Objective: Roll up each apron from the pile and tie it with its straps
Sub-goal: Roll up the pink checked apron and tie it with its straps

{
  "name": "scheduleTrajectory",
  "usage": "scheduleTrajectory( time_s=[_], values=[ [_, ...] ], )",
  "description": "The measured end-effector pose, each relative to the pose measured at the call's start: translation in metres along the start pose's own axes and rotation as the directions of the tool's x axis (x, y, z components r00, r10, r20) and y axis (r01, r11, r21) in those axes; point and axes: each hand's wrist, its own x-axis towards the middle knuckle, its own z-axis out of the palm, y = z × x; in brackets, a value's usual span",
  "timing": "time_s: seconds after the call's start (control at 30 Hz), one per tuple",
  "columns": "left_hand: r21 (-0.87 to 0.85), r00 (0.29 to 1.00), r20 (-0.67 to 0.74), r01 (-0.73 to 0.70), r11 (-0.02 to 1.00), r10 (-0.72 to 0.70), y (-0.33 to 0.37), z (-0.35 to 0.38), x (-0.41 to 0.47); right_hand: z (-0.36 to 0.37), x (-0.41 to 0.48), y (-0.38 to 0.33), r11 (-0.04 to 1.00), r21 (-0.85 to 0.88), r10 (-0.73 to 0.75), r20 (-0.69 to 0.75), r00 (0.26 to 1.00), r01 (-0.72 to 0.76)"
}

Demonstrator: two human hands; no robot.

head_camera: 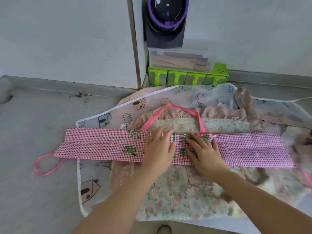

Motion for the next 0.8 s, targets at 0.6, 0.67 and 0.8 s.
scheduleTrajectory(
  time_s=[0.6, 0.67, 0.8],
  values=[
    [0.396, 0.964, 0.263, -0.071, 0.916, -0.039, -0.011, 0.043, -0.003, -0.011, 0.005, 0.128, 0.959, 0.078, 0.279, -0.118, 0.953, -0.272],
    [0.366, 0.952, 0.301, -0.070, 0.928, -0.047, -0.009, 0.040, -0.001, -0.019, 0.005, 0.117, 0.962, 0.122, 0.262, -0.175, 0.949, -0.243],
    [0.220, 0.943, 0.332, -0.118, 0.968, 0.039, -0.012, 0.020, -0.003, -0.039, -0.007, 0.051, 0.967, 0.085, -0.198, -0.347, 0.917, 0.242]
  ],
)
